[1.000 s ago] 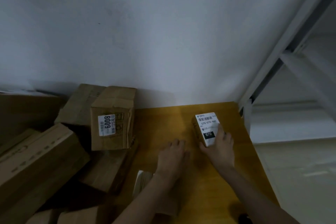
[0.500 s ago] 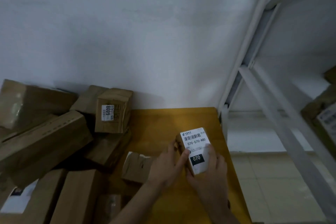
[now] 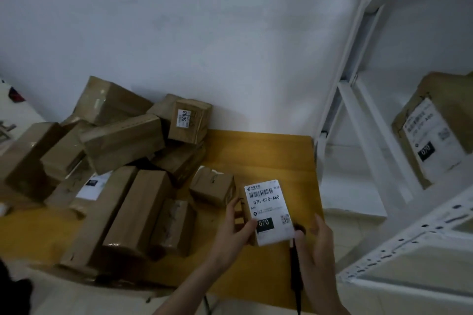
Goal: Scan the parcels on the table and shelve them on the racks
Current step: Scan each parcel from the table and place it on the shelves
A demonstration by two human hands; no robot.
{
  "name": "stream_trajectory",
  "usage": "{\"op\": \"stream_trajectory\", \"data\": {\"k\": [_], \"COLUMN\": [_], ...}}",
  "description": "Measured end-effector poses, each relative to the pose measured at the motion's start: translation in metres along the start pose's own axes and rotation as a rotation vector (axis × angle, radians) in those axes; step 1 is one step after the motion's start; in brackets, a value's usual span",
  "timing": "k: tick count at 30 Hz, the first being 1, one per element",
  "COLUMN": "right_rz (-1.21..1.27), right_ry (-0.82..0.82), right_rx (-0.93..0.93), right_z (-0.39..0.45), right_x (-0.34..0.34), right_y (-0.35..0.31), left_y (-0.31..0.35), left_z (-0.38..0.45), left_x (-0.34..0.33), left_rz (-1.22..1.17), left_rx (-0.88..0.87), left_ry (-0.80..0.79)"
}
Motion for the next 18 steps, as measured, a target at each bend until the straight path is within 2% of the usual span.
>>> {"op": "stream_trajectory", "data": {"k": [2, 4, 7, 9, 11, 14, 18], "right_rz": [-0.077, -0.193, -0.095, 0.063, 0.070, -0.002, -0.113], "right_ry": [0.009, -0.123, -0.234, -0.208, -0.197, -0.182, -0.132], "right_rx": [-0.183, -0.351, -0.615, -0.816, -0.919, -0.884, -0.573], "right_z": [0.007, 0.017, 0.029, 0.036, 0.041, 0.041, 0.014], "right_x": [0.002, -0.007, -0.029, -0.041, -0.044, -0.041, -0.029], "right_y": [0.029, 0.063, 0.091, 0.094, 0.095, 0.085, 0.030], "left_y": [-0.013, -0.021, -0.031, -0.036, -0.042, -0.047, -0.045], "left_z": [-0.010, -0.018, -0.027, -0.030, -0.032, -0.029, -0.023], "left_x": [0.010, 0.021, 0.034, 0.043, 0.051, 0.063, 0.068], "left_rz": [0.038, 0.061, 0.019, 0.006, -0.003, -0.001, 0.021], "left_rx": [0.031, 0.062, 0.107, 0.141, 0.154, 0.128, 0.075], "left_ry": [0.033, 0.054, 0.049, 0.045, 0.048, 0.061, 0.065]}}
Point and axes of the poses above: each hand's wrist, its own z-axis towards the middle knuckle, its own x-axis out of the back of the hand, y = z × x, the point moved 4 cm from there along z, towards the middle knuckle, and after that the axes turned 11 degrees about z, right-handed, at the moved point
